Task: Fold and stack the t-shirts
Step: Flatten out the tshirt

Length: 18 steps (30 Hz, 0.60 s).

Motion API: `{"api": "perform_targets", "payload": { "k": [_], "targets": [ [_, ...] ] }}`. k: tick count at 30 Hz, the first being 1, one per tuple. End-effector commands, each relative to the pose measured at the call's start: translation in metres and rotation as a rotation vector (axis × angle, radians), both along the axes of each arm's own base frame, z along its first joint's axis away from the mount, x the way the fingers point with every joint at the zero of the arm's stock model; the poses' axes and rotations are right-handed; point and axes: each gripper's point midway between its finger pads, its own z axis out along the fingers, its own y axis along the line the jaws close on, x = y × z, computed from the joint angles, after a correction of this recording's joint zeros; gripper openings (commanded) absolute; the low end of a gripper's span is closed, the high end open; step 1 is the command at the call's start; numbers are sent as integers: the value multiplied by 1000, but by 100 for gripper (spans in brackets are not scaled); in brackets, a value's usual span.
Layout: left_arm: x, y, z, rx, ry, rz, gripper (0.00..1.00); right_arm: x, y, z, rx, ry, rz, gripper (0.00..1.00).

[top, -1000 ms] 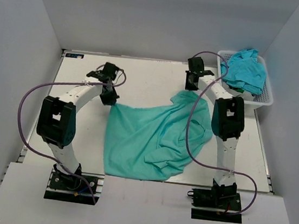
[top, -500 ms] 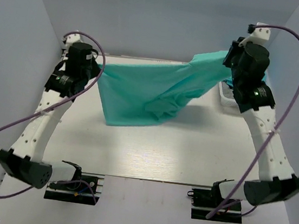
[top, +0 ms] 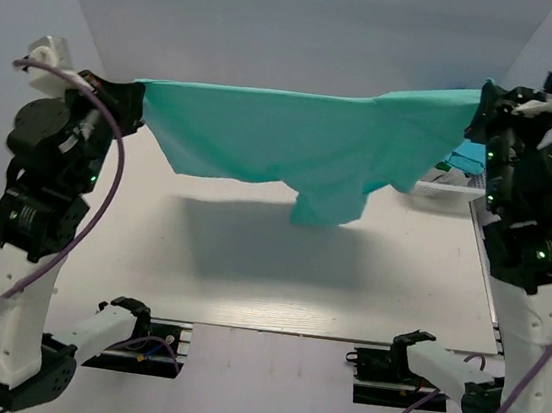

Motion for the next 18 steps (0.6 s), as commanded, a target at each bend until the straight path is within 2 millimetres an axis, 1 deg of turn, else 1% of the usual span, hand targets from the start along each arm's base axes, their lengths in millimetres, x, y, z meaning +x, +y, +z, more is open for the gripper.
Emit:
{"api": "perform_targets", "payload": {
  "k": [1, 2, 3, 4, 5, 6, 7, 8, 9, 10, 13, 14, 17, 18],
  "targets": [
    [-45, 4, 57, -3, -189, -56, 0, -53, -22, 63, 0, -191, -30, 0],
    [-53, 7, 64, 1, -213, -54, 0, -64, -23, 70, 1, -216, -22, 0],
    [-63, 4, 70, 1, -233, -83, 0, -73, -26, 80, -2, -242, -20, 0],
    [-67, 3, 75, 0, -248, -95, 0, -88, -30, 88, 4, -274, -17, 0],
    [-80, 5, 85, 5, -280, -101, 0, -91, -31, 90, 2, -280, -19, 0],
    [-85, 4, 88, 7, -287, -116, 0, -101, -33, 98, 0, -310, -18, 0],
    [-98, 5, 99, 1, -325, -125, 0, -112, -37, 104, 7, -337, -17, 0],
    [-106, 6, 104, -1, -346, -135, 0, -117, -40, 108, 12, -353, -27, 0],
    [-109, 6, 105, -1, -348, -135, 0, -121, -41, 109, 11, -360, -30, 0],
    [-115, 6, 111, -3, -368, -143, 0, -128, -44, 114, 13, -379, -32, 0],
    [-131, 9, 123, -8, -408, -150, 0, -142, -46, 121, 18, -412, -21, 0],
    [-131, 9, 121, -7, -399, -151, 0, -142, -45, 121, 17, -409, -19, 0],
    [-134, 10, 123, -8, -408, -150, 0, -147, -45, 127, 18, -436, -8, 0],
    [-133, 12, 123, -11, -407, -138, 0, -141, -42, 126, 13, -426, -4, 0]
  ]
}}
